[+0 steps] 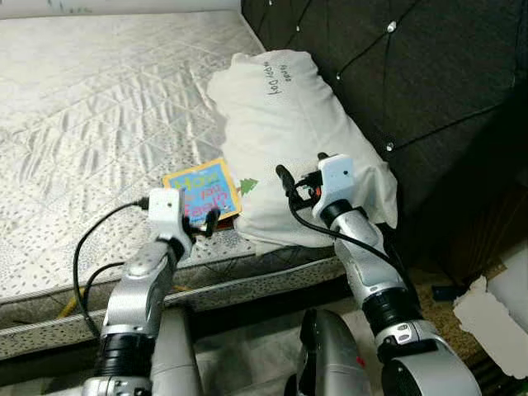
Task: Clean up the room
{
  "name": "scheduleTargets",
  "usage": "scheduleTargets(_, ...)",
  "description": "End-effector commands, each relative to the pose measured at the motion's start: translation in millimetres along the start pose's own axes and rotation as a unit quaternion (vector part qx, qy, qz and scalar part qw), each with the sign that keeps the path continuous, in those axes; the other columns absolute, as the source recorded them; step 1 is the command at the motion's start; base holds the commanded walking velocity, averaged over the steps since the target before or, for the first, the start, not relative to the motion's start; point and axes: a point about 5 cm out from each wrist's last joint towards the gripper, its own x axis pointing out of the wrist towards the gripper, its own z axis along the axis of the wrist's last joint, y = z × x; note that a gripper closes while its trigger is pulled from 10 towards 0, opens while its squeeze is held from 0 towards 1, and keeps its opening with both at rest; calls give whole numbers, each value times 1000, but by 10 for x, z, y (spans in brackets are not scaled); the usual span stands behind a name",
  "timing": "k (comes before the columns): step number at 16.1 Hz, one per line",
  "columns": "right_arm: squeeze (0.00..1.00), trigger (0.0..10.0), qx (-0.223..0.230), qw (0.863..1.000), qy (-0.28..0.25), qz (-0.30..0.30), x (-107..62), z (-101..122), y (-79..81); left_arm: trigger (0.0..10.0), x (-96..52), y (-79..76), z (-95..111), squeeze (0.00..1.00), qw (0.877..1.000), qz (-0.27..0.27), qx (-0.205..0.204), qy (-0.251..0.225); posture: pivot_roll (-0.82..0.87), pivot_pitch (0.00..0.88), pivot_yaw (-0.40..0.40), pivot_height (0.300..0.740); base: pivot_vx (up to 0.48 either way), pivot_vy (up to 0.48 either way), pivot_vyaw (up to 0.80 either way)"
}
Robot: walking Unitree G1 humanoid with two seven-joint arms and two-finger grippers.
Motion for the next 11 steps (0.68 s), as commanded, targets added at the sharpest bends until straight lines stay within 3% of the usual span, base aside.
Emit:
scheduleTargets(1, 0, 10000, 4, 1000, -7, -4, 23, 26, -32, 10000, -4, -29, 155, 0, 999, -2, -11, -40, 55, 0, -74, 557, 0, 0, 0)
scheduleTargets(2, 0, 10000, 9, 1000, -8, -6, 32, 27, -38, 10000, -46, -39, 262, 47, 997, -3, -23, -74, 57, 0, -73, 557, 0, 0, 0)
scheduleTargets(3, 0, 10000, 11, 1000, -7, -7, 43, 20, -39, 10000, -73, -21, 274, 471, 997, 6, -19, -75, 61, 0, -73, 557, 0, 0, 0)
scheduleTargets(5, 0, 10000, 12, 1000, -5, -6, 54, 7, -26, 10000, -62, 31, 188, 392, 998, 21, -6, -52, 66, 0, -75, 557, 0, 0, 0)
scheduleTargets(6, 0, 10000, 12, 1000, -6, -3, 55, 7, -7, 10000, -23, 146, 90, 0, 998, 51, 9, -21, 64, 0, -75, 557, 0, 0, 0)
scheduleTargets(9, 0, 10000, 13, 1000, -5, -2, 27, -14, -15, 10000, 87, 348, 22, 0, 996, 85, 4, 9, 49, 0, -77, 557, 0, 0, 0)
scheduleTargets(11, 0, 10000, 20, 1000, 1, -5, -46, -58, -23, 10000, 168, 372, 74, 0, 996, 92, -11, 5, 33, 0, -73, 557, 0, 0, 0)
